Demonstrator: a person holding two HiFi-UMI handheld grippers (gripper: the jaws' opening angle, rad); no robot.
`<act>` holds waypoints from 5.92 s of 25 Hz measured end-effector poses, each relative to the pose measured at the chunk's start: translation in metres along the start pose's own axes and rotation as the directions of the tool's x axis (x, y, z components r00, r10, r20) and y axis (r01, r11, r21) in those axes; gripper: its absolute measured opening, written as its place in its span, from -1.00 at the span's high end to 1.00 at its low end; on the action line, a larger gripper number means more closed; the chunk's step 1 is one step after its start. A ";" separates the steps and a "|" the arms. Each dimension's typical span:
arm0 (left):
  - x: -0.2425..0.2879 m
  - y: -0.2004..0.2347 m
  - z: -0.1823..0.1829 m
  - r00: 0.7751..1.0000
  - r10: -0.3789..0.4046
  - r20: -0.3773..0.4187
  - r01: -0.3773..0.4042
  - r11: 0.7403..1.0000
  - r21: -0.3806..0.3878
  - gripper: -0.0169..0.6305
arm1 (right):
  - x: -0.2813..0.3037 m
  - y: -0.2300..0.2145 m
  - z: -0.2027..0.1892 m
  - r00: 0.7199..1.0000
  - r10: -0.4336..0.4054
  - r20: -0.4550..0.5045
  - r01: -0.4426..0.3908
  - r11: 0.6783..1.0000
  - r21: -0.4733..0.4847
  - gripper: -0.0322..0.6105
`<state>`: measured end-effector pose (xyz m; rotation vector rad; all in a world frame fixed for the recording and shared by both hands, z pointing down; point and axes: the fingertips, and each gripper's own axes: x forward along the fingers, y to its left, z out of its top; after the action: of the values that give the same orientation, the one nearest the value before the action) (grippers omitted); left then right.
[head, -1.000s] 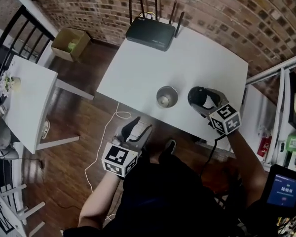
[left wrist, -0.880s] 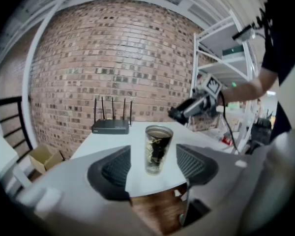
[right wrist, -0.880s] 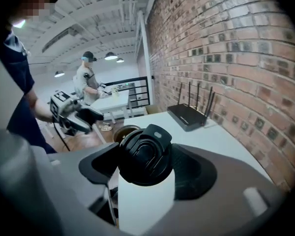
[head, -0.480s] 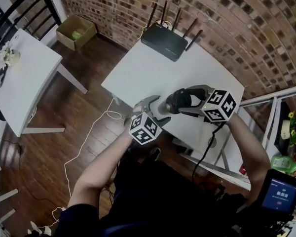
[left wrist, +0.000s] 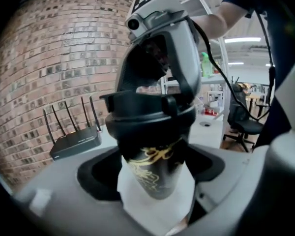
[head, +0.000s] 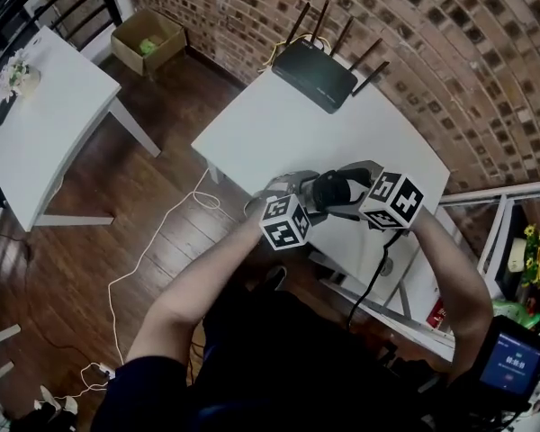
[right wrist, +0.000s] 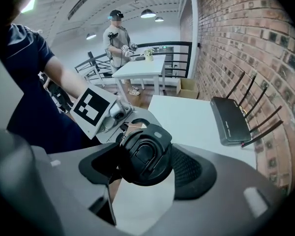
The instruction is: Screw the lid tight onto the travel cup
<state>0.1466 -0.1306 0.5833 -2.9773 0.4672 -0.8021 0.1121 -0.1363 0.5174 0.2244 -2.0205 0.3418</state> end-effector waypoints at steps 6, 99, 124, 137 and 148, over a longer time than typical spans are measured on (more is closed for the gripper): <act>0.001 0.005 0.000 0.989 0.151 0.006 -0.149 0.981 -0.123 -0.28 | 0.001 -0.005 0.000 0.993 -0.115 0.014 0.111 0.983 0.148 -0.15; -0.215 0.034 0.109 0.853 0.348 0.388 -0.117 0.853 -0.509 0.12 | -0.182 0.012 0.046 0.393 -0.604 0.693 0.143 0.785 0.603 0.22; -0.206 -0.038 0.209 0.839 0.327 0.435 -0.151 0.908 -0.391 0.93 | -0.214 0.096 0.020 0.212 -0.654 0.726 0.297 0.751 0.590 0.83; -0.222 -0.037 0.206 0.822 0.359 0.442 -0.173 0.897 -0.406 0.93 | -0.213 0.105 0.032 0.227 -0.645 0.729 0.339 0.754 0.562 0.83; -0.230 -0.035 0.203 0.810 0.368 0.456 -0.168 0.891 -0.421 0.93 | -0.208 0.106 0.040 0.246 -0.636 0.732 0.335 0.764 0.551 0.83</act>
<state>0.0678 -0.0410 0.2989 -3.1342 1.0679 0.1632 0.1405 -0.0475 0.2999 1.5326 -2.7739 0.0627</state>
